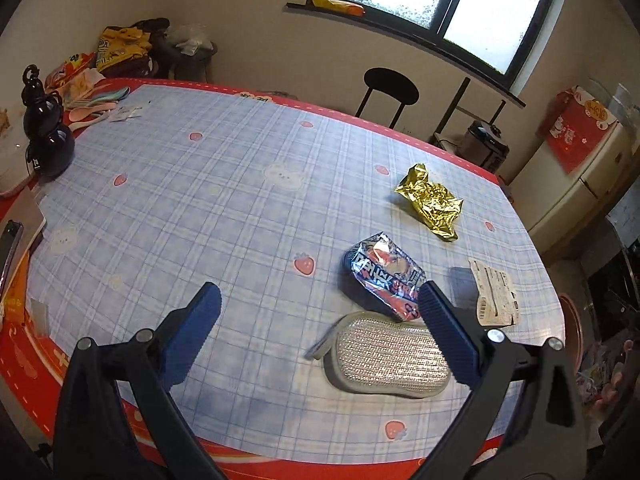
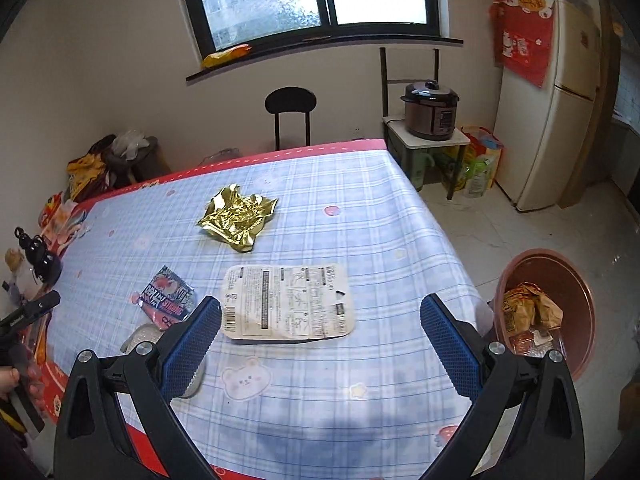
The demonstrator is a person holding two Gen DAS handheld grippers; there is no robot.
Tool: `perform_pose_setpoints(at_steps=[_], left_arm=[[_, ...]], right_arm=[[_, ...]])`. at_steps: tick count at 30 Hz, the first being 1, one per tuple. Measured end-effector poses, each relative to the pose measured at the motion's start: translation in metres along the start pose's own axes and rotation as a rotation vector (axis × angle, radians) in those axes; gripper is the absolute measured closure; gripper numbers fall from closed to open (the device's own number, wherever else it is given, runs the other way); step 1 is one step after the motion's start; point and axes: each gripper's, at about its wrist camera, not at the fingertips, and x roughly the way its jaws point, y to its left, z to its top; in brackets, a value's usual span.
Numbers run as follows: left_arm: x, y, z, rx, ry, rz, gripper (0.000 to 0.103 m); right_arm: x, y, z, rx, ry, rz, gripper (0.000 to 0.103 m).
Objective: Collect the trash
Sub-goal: 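Grasp the white printed card with the right tool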
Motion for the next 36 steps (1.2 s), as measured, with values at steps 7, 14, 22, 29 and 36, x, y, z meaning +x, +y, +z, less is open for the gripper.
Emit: perform_pose_setpoints(at_steps=[7,14,22,29,36], left_arm=[[0.016,0.029,0.008,-0.002,0.023,-0.033,0.006],[0.036,0.053,0.021,0.021,0.06,-0.068,0.006],[0.07,0.068,0.029,0.052,0.079,-0.136,0.006],[0.085,0.086,0.023,-0.002,0.112,-0.156,0.006],[0.091,0.096,0.019,-0.021,0.135,-0.163,0.006]], right_arm=[[0.026,0.051,-0.007,-0.055,0.05,-0.024,0.005],[0.053,0.09,-0.011,-0.049,0.068,-0.064,0.005],[0.09,0.113,-0.023,-0.063,0.091,-0.159,0.005],[0.151,0.131,-0.03,-0.124,0.166,-0.238,0.008],[0.213,0.123,-0.034,-0.101,0.285,-0.362,0.029]])
